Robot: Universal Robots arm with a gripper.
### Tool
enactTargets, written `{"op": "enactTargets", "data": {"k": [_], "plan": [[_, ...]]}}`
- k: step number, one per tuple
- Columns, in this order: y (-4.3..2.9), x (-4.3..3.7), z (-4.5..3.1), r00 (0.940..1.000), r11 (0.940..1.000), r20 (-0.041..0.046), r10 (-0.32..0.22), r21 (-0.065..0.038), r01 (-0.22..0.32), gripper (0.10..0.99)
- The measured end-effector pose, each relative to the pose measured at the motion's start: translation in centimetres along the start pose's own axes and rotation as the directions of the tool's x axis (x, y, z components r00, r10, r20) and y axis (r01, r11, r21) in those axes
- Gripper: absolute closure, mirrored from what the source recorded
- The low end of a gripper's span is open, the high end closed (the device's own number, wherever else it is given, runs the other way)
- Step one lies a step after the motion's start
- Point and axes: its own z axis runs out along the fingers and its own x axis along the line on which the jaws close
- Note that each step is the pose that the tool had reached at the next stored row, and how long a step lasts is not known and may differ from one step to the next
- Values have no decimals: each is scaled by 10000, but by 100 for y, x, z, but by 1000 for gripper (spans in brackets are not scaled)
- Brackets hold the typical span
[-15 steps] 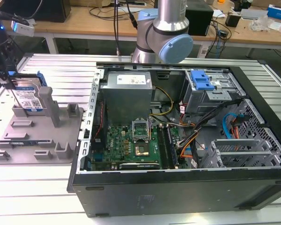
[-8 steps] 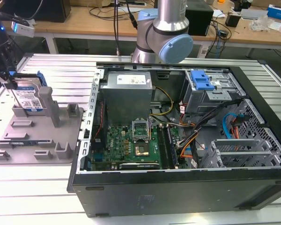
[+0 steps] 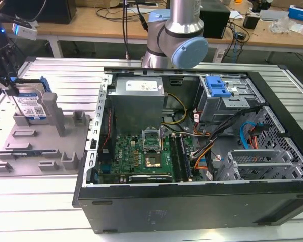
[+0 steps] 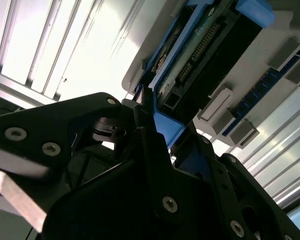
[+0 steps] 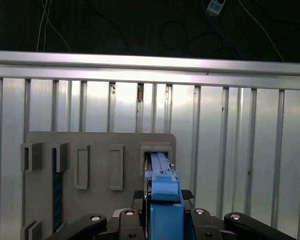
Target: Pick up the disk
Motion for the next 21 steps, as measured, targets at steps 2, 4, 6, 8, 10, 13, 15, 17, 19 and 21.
{"op": "enactTargets", "data": {"k": [2, 4, 6, 8, 10, 13, 15, 17, 19, 21], "plan": [[0, 0, 2, 10000, 10000, 0, 0, 1, 0, 718], [1, 0, 5, 10000, 10000, 1, 0, 2, 0, 718], [3, 0, 5, 10000, 10000, 1, 11, 2, -11, 718], [6, 1, 5, 10000, 10000, 1, 23, 1, -23, 718], [11, 10, 5, 10000, 10000, 2, 26, 1, -26, 718], [18, 20, -14, 10000, 10000, 2, 27, 2, -27, 718], [18, 20, -32, 10000, 10000, 2, 27, 1, -27, 718], [17, 21, -59, 10000, 10000, 2, 26, 1, -26, 718], [17, 21, -90, 10000, 10000, 4, 26, 1, -26, 718], [17, 22, -146, 10000, 10000, 14, 26, 3, -26, 718]]}}
